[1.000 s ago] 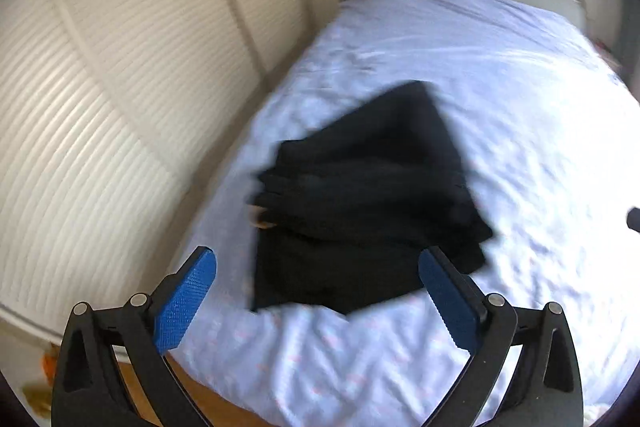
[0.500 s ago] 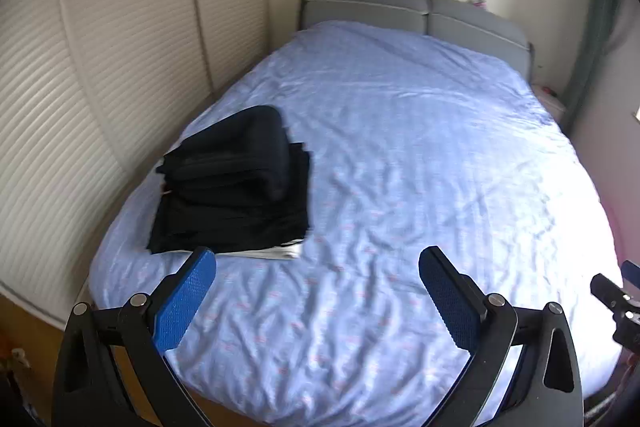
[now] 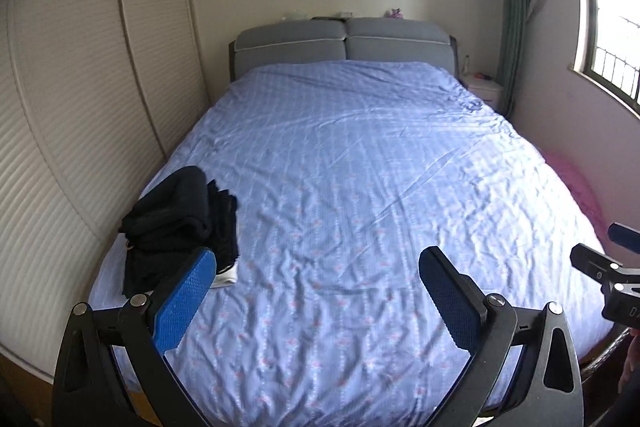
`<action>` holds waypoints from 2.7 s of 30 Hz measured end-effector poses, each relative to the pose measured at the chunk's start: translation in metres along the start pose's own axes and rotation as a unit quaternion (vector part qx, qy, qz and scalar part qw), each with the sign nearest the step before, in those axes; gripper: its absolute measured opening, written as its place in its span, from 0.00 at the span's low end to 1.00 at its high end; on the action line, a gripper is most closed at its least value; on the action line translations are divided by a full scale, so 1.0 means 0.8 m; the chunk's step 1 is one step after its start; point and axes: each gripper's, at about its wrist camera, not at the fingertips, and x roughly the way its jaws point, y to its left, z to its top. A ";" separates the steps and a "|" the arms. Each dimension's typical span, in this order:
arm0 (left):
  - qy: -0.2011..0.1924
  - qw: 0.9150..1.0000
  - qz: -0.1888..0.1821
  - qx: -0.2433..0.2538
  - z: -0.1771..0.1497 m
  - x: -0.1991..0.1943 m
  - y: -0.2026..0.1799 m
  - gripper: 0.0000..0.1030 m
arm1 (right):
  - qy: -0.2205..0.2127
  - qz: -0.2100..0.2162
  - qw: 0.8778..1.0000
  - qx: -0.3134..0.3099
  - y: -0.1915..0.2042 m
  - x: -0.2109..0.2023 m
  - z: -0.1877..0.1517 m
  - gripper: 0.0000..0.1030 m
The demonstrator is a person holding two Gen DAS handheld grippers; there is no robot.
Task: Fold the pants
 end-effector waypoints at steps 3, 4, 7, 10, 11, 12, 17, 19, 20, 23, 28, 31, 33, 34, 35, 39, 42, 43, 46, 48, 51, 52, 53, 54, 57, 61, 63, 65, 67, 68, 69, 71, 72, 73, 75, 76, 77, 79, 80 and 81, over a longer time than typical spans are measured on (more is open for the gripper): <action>-0.001 1.000 -0.010 0.000 -0.002 -0.009 -0.015 1.00 | -0.006 0.000 1.000 0.003 -0.014 -0.010 -0.004 0.91; -0.001 1.000 -0.010 0.000 -0.002 -0.011 -0.019 1.00 | -0.007 0.000 1.000 0.003 -0.017 -0.012 -0.005 0.91; -0.003 1.000 -0.011 0.000 -0.004 -0.019 -0.031 1.00 | -0.007 0.004 1.000 0.005 -0.027 -0.016 -0.006 0.91; -0.005 1.000 -0.010 -0.001 -0.006 -0.026 -0.041 1.00 | -0.011 0.006 1.000 0.004 -0.034 -0.021 -0.008 0.91; -0.005 1.000 -0.011 -0.003 -0.006 -0.027 -0.042 1.00 | -0.012 0.007 1.000 0.004 -0.036 -0.022 -0.008 0.91; -0.005 1.000 -0.013 -0.006 -0.006 -0.028 -0.042 1.00 | -0.012 0.008 1.000 0.004 -0.038 -0.022 -0.007 0.91; -0.005 1.000 -0.019 -0.015 -0.005 -0.033 -0.049 1.00 | -0.017 0.013 1.000 0.002 -0.048 -0.028 -0.006 0.91; -0.006 1.000 -0.016 -0.013 -0.005 -0.034 -0.054 1.00 | -0.018 0.015 1.000 0.002 -0.050 -0.029 -0.005 0.91; -0.006 1.000 -0.015 -0.011 -0.004 -0.035 -0.056 1.00 | -0.018 0.017 1.000 0.002 -0.052 -0.029 -0.005 0.91; -0.008 1.000 -0.015 -0.009 -0.004 -0.037 -0.062 1.00 | -0.020 0.019 1.000 0.003 -0.057 -0.031 -0.005 0.91; -0.009 1.000 -0.015 -0.006 -0.002 -0.037 -0.070 1.00 | -0.024 0.020 1.000 0.003 -0.063 -0.033 -0.003 0.91; -0.011 1.000 -0.015 -0.004 0.000 -0.038 -0.074 1.00 | -0.025 0.020 0.999 0.003 -0.066 -0.034 0.000 0.91; -0.012 1.000 -0.017 -0.003 0.002 -0.038 -0.074 1.00 | -0.027 0.020 0.999 0.002 -0.067 -0.035 0.002 0.91; -0.013 1.000 -0.017 -0.003 0.003 -0.037 -0.074 1.00 | -0.027 0.020 0.999 0.001 -0.067 -0.035 0.003 0.91; -0.014 1.000 -0.017 -0.004 0.003 -0.037 -0.075 1.00 | -0.028 0.020 0.999 0.000 -0.068 -0.035 0.004 0.91; -0.014 1.000 -0.024 -0.002 0.006 -0.035 -0.077 1.00 | -0.032 0.017 0.999 0.000 -0.071 -0.036 0.007 0.91; -0.016 1.000 -0.022 0.002 0.008 -0.034 -0.079 1.00 | -0.031 0.016 0.999 0.002 -0.073 -0.035 0.010 0.91; -0.016 1.000 -0.022 0.003 0.009 -0.033 -0.080 1.00 | -0.032 0.016 0.999 0.001 -0.074 -0.034 0.011 0.91; -0.013 1.000 -0.027 0.004 0.012 -0.032 -0.082 1.00 | -0.033 0.012 0.999 0.001 -0.074 -0.035 0.010 0.91; -0.011 0.999 -0.029 0.005 0.014 -0.030 -0.084 1.00 | -0.034 0.012 0.999 0.002 -0.076 -0.035 0.011 0.91; -0.011 0.999 -0.030 0.008 0.016 -0.029 -0.087 1.00 | -0.034 0.013 0.999 0.003 -0.077 -0.034 0.014 0.91; -0.011 0.999 -0.030 0.008 0.016 -0.029 -0.088 1.00 | -0.034 0.013 0.999 0.003 -0.077 -0.034 0.014 0.91; -0.011 0.999 -0.030 0.008 0.017 -0.029 -0.088 1.00 | -0.035 0.013 0.999 0.004 -0.078 -0.034 0.014 0.91; -0.011 0.999 -0.031 0.008 0.017 -0.028 -0.088 1.00 | -0.034 0.014 0.999 0.003 -0.078 -0.033 0.015 0.91; -0.011 0.999 -0.032 0.009 0.018 -0.029 -0.090 1.00 | -0.037 0.012 0.999 0.004 -0.079 -0.033 0.016 0.91; -0.013 0.999 -0.033 0.011 0.019 -0.029 -0.093 1.00 | -0.037 0.011 0.999 0.007 -0.081 -0.033 0.016 0.91; -0.013 0.999 -0.033 0.013 0.020 -0.029 -0.094 1.00 | -0.037 0.008 0.999 0.008 -0.081 -0.033 0.016 0.91; -0.014 0.999 -0.032 0.014 0.020 -0.029 -0.095 1.00 | -0.037 0.007 0.999 0.008 -0.080 -0.033 0.016 0.91; -0.014 0.999 -0.032 0.013 0.020 -0.029 -0.095 1.00 | -0.037 0.007 0.999 0.008 -0.080 -0.033 0.017 0.91; -0.014 0.999 -0.033 0.013 0.020 -0.029 -0.095 1.00 | -0.037 0.005 0.999 0.008 -0.081 -0.033 0.017 0.91; -0.014 0.999 -0.033 0.012 0.020 -0.029 -0.095 1.00 | -0.038 0.004 0.999 0.009 -0.082 -0.033 0.017 0.91; -0.016 0.999 -0.033 0.011 0.021 -0.030 -0.096 1.00 | -0.037 0.004 0.999 0.009 -0.083 -0.033 0.017 0.91; -0.016 0.999 -0.033 0.012 0.021 -0.029 -0.097 1.00 | -0.037 0.003 0.999 0.010 -0.083 -0.033 0.017 0.91; -0.017 0.999 -0.032 0.012 0.021 -0.029 -0.097 1.00 | -0.037 0.004 0.999 0.010 -0.083 -0.033 0.017 0.91; -0.016 0.999 -0.031 0.011 0.021 -0.028 -0.097 1.00 | -0.038 0.003 0.999 0.011 -0.083 -0.034 0.017 0.91; -0.015 0.999 -0.031 0.011 0.021 -0.028 -0.097 1.00 | -0.039 0.004 0.999 0.011 -0.083 -0.034 0.017 0.91; -0.014 0.999 -0.030 0.011 0.021 -0.027 -0.097 1.00 | -0.039 0.004 0.999 0.012 -0.084 -0.035 0.017 0.91; -0.012 0.999 -0.028 0.010 0.021 -0.027 -0.096 1.00 | -0.038 0.004 0.999 0.013 -0.084 -0.034 0.016 0.91; -0.011 1.000 -0.028 0.009 0.021 -0.026 -0.095 1.00 | -0.038 0.004 0.999 0.013 -0.084 -0.034 0.017 0.91; -0.010 1.000 -0.028 0.008 0.020 -0.026 -0.095 1.00 | -0.038 0.004 0.999 0.014 -0.084 -0.034 0.016 0.91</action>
